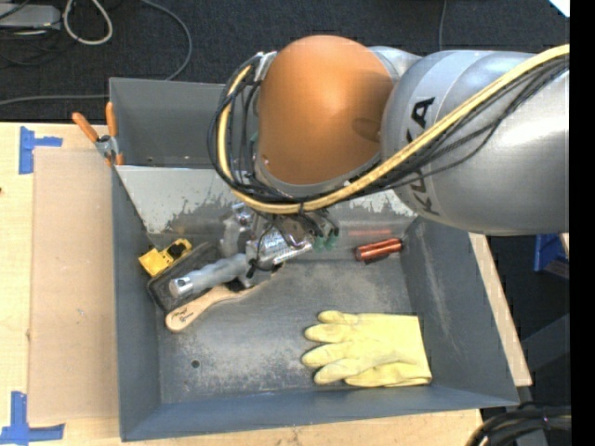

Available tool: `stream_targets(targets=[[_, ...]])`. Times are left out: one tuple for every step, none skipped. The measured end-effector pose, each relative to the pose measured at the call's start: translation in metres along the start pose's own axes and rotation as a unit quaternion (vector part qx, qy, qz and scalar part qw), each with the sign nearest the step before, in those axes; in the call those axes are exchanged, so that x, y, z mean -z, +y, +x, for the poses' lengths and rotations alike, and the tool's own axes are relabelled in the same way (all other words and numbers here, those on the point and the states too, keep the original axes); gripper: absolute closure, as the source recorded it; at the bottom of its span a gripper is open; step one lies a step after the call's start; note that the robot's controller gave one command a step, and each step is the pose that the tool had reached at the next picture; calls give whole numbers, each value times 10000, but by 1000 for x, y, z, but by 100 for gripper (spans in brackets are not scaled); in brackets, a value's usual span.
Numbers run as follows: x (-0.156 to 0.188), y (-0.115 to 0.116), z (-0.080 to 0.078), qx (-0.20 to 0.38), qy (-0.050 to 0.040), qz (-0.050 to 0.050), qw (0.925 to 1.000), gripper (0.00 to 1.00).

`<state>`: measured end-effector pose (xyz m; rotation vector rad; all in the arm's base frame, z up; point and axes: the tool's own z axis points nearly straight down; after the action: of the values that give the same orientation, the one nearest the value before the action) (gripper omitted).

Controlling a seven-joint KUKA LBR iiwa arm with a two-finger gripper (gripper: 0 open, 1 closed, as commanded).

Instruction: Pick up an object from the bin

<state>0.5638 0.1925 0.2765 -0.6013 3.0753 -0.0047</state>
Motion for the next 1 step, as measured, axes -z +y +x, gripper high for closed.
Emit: stream_targets(targets=[[-12,-1,19,165,-36,-9,9999,100]])
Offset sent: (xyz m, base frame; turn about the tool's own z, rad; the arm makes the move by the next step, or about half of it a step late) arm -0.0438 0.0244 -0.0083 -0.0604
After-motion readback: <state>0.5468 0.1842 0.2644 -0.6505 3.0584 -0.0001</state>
